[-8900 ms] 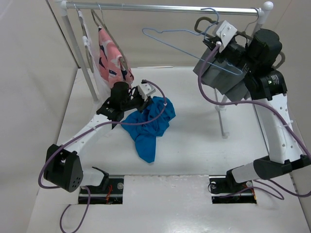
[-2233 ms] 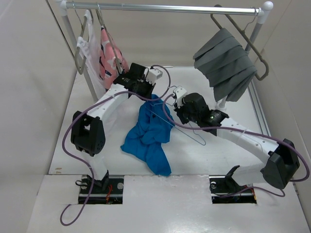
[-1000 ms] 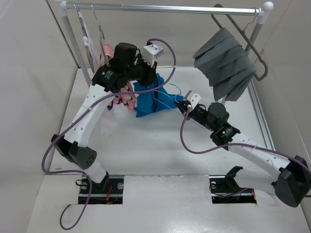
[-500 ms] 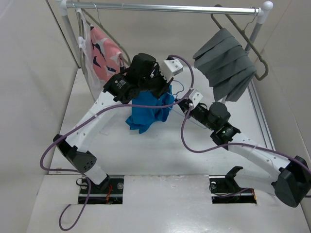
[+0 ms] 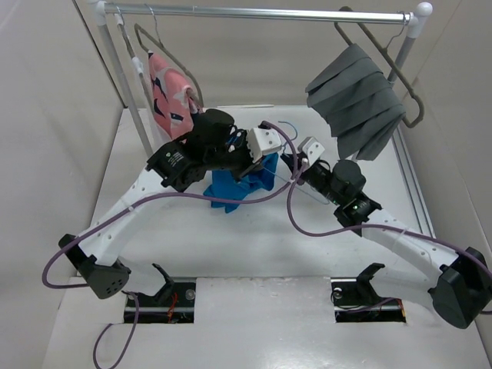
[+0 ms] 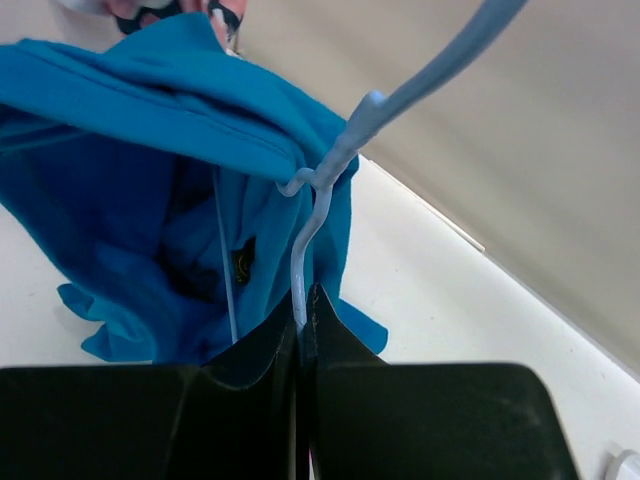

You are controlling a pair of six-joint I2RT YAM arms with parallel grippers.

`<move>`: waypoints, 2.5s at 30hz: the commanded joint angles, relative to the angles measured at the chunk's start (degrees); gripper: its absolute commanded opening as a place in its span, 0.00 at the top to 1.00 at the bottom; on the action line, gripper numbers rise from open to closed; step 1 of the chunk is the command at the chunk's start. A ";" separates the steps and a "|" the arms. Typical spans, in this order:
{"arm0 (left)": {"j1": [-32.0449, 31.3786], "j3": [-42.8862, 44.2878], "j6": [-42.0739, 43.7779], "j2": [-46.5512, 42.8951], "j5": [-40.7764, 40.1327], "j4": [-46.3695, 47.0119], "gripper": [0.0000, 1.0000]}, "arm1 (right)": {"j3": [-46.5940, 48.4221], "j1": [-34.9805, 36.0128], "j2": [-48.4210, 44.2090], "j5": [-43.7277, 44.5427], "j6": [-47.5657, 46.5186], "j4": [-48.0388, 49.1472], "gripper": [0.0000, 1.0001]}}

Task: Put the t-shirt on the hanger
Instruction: Place tshirt on hanger

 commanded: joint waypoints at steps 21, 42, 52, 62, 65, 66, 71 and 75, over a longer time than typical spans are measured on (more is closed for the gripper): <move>3.77 -14.99 31.52 -7.79 -10.04 15.14 0.16 | -4.39 -1.42 0.72 -12.25 -6.67 11.69 1.00; 8.86 3.99 38.84 15.78 7.64 -7.31 1.00 | -4.83 -1.95 -2.54 -16.47 -7.81 11.16 1.00; 11.16 -1.09 10.21 12.19 2.64 7.44 1.00 | 10.20 -4.41 -5.58 2.49 -5.88 -15.80 0.00; 11.16 -10.32 -7.75 6.12 -3.87 17.03 1.00 | 9.16 1.45 -18.08 16.32 1.67 -40.16 0.00; 11.16 -11.47 -8.99 4.71 -3.87 18.35 1.00 | 1.61 4.72 -19.23 14.84 8.26 -35.29 0.05; 11.16 -11.47 -8.99 4.71 -3.87 18.87 1.00 | -1.98 6.47 -18.19 14.82 11.15 -33.33 0.09; 11.16 -10.25 -9.60 4.71 -3.35 18.88 1.00 | -6.40 7.10 -9.23 11.48 14.25 -18.93 0.18; 11.16 -10.24 -9.60 4.71 -2.12 19.49 1.00 | -1.94 7.10 2.98 10.87 13.46 -7.84 0.18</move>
